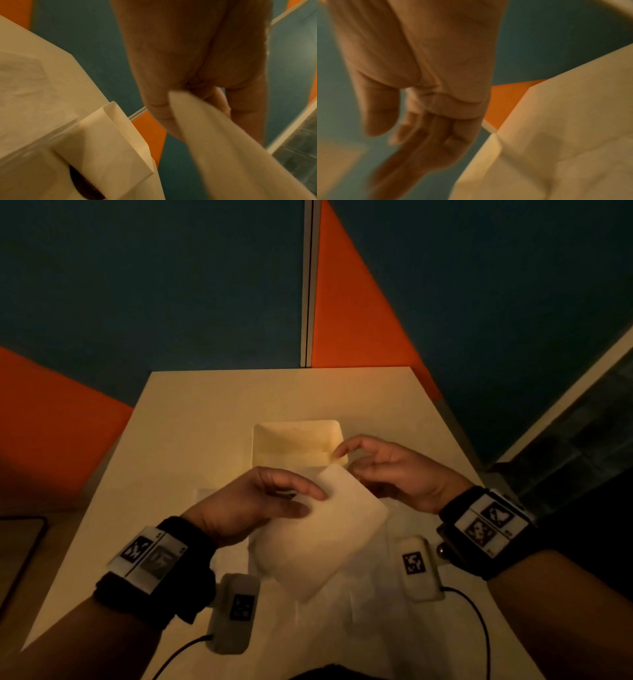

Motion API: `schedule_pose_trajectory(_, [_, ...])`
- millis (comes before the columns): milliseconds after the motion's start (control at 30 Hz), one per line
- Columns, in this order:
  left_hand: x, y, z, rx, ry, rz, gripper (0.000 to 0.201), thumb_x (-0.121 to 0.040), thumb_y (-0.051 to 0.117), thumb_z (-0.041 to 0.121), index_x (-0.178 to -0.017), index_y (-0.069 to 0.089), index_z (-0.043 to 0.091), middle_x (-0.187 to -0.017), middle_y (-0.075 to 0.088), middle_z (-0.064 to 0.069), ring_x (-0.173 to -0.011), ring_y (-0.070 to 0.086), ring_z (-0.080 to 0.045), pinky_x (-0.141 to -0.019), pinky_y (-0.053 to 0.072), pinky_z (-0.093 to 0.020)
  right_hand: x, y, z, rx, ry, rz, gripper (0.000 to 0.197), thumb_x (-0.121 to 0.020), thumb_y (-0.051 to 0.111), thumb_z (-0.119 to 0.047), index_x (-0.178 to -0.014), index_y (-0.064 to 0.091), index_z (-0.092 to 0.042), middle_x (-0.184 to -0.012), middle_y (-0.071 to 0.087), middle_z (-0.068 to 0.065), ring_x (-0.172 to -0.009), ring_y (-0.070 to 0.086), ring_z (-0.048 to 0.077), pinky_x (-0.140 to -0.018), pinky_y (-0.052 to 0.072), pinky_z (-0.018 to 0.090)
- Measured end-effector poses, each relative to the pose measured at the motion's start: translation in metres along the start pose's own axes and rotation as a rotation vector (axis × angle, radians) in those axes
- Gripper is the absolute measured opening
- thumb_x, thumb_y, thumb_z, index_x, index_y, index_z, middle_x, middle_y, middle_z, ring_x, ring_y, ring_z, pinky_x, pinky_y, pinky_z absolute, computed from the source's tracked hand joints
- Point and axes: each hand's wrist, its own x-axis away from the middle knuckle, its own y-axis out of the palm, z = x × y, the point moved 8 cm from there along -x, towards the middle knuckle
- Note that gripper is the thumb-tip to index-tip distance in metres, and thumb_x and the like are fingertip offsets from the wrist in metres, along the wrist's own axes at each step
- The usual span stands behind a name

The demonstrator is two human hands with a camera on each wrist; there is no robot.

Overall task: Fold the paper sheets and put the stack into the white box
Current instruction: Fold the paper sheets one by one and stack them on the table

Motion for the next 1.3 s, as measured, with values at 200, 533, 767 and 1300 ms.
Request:
schedule_pose_trajectory(200, [0.025,-0.056,-0.017,0.034,-0.020,0.389,0.025,-0.075,0.069,0.003,-0.098,0.073,0.012,-0.106,0.071,0.004,-0.095,0.066,-0.014,-0.064,0.054,-0.020,-0.002,-0.099,0.059,0.468,0.280,0.582,0.023,-0.086,0.062,-0.008,-0.109,0.059,-0.011,-0.098,0.063,0.008,-0.081,0.060,0.019,-0.067,0.046,0.030])
schedule_pose_trajectory(533, [0.074,-0.111,-0.067,-0.278,-0.249,0.759,0.040,-0.079,0.069,0.002,-0.111,0.063,0.024,-0.097,0.059,0.003,-0.084,0.063,-0.022,-0.076,0.052,-0.035,-0.019,-0.082,0.143,1.125,0.539,0.208,0.082,-0.062,0.084,-0.032,-0.132,0.042,-0.026,-0.132,0.042,0.000,-0.121,0.045,0.024,-0.101,0.041,0.039])
schedule_pose_trajectory(767, [0.080,-0.112,-0.069,-0.663,-0.325,0.778,0.041,-0.080,0.070,0.009,-0.117,0.061,0.025,-0.111,0.047,0.004,-0.075,0.050,-0.009,-0.075,0.038,-0.027,-0.028,-0.080,0.145,1.291,0.541,0.254,0.083,-0.058,0.085,-0.040,-0.127,0.039,-0.028,-0.128,0.041,-0.001,-0.120,0.042,0.026,-0.099,0.036,0.043])
schedule_pose_trajectory(1300, [0.081,-0.119,-0.071,-0.839,-0.284,0.754,0.044,-0.075,0.074,0.006,-0.116,0.064,0.017,-0.126,0.054,-0.007,-0.085,0.052,-0.015,-0.078,0.040,-0.026,-0.023,-0.079,0.140,1.308,0.500,0.294,0.067,-0.055,0.083,-0.046,-0.108,0.045,-0.031,-0.117,0.042,-0.001,-0.113,0.041,0.025,-0.094,0.035,0.040])
